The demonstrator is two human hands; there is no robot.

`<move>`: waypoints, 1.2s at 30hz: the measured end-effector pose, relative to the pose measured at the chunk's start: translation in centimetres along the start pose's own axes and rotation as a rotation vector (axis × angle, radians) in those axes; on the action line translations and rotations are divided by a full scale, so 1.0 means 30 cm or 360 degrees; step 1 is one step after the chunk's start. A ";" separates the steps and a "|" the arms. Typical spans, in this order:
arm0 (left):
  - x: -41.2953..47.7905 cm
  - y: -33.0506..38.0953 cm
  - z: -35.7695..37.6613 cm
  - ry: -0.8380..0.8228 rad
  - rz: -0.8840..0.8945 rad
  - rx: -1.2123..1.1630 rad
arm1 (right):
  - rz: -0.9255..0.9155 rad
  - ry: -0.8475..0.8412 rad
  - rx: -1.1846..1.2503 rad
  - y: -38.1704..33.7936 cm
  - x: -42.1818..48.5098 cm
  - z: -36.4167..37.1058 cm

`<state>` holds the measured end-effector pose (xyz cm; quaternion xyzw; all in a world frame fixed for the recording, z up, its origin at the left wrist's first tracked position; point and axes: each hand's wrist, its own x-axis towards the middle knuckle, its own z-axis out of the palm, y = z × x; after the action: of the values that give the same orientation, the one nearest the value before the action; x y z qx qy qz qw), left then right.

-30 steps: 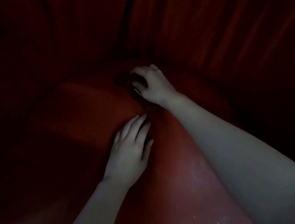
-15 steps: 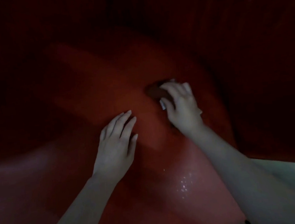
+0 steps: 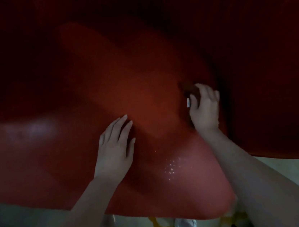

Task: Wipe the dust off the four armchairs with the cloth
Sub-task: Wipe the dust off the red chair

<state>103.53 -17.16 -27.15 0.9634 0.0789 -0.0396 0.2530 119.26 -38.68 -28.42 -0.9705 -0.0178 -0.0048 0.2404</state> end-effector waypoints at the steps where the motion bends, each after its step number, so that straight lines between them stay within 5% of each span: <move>1: -0.014 0.001 0.004 0.0007 -0.0011 0.0008 | -0.0082 -0.0015 0.0000 -0.034 -0.001 0.013; 8: -0.087 0.031 0.033 0.0093 -0.0103 0.0022 | -0.0917 -0.0583 -0.0005 -0.031 -0.257 -0.045; 18: -0.241 0.088 0.075 0.0188 -0.0354 0.0021 | -0.0484 -0.0357 0.0020 0.059 -0.039 -0.064; 27: -0.250 0.125 0.108 0.0263 -0.0480 0.0015 | -0.1356 -0.0805 0.0055 -0.043 -0.172 -0.037; 31: -0.273 0.129 0.112 0.0295 -0.0524 0.0017 | -0.1296 -0.0786 -0.0024 0.117 -0.158 -0.103; 36: -0.387 0.145 0.157 0.0302 -0.0576 0.0004 | -0.0715 -0.0440 0.0054 0.244 -0.125 -0.147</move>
<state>92.69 -24.75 -27.80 0.9333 0.2740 0.0064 0.2321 115.78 -47.34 -28.01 -0.9295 -0.2656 0.0749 0.2449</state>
